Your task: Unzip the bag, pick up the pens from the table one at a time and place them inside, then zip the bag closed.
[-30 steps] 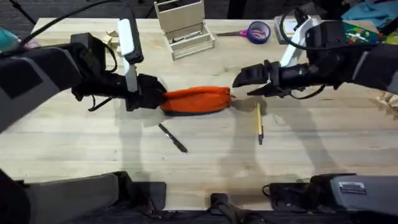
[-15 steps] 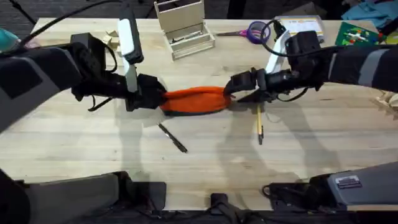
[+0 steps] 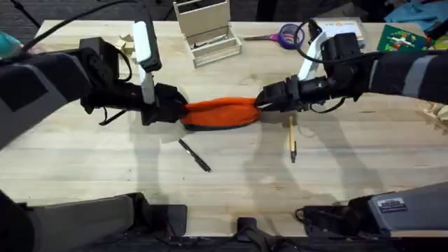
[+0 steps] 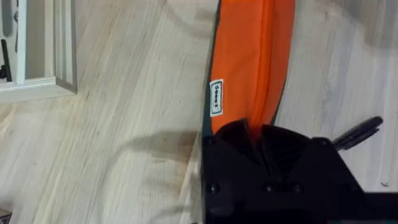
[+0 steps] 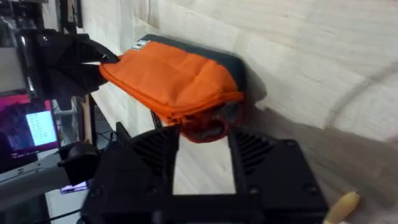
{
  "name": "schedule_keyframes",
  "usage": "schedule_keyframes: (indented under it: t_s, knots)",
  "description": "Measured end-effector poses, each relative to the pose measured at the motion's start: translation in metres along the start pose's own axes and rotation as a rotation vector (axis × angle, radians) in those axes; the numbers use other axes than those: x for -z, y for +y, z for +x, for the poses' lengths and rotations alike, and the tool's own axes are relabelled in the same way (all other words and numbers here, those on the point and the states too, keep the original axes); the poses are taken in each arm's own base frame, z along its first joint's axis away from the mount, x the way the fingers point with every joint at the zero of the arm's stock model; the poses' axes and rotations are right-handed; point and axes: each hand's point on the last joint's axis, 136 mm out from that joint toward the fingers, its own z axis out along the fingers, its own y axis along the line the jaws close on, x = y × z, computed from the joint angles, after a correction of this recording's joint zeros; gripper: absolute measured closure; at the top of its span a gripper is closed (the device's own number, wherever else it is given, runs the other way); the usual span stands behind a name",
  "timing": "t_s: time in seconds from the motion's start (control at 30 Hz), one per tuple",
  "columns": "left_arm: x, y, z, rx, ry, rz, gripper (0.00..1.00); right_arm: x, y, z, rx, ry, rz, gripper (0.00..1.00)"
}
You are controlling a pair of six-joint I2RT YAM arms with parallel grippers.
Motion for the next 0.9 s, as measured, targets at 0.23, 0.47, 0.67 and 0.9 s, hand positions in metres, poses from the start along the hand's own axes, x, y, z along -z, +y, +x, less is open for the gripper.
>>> schedule_keyframes:
  t_s: [0.23, 0.47, 0.67, 0.9]
  knots:
    - [0.0000, 0.0000, -0.0001, 0.000, -0.001, 0.000, 0.958, 0.0000, 0.0042, 0.0009, -0.013, 0.005, -0.024, 0.922]
    - [0.0000, -0.0001, -0.0001, 0.000, -0.001, 0.000, 0.958, -0.0001, 0.0066, 0.0012, -0.014, 0.008, -0.037, 0.967]
    - [0.0000, -0.0001, -0.0001, 0.000, -0.001, 0.000, 0.958, -0.0001, 0.0077, 0.0014, -0.014, 0.009, -0.043, 0.969]
    - [0.0000, -0.0001, -0.0001, 0.000, -0.001, 0.000, 0.958, 0.0004, 0.0086, 0.0024, -0.017, 0.012, -0.045, 0.969]
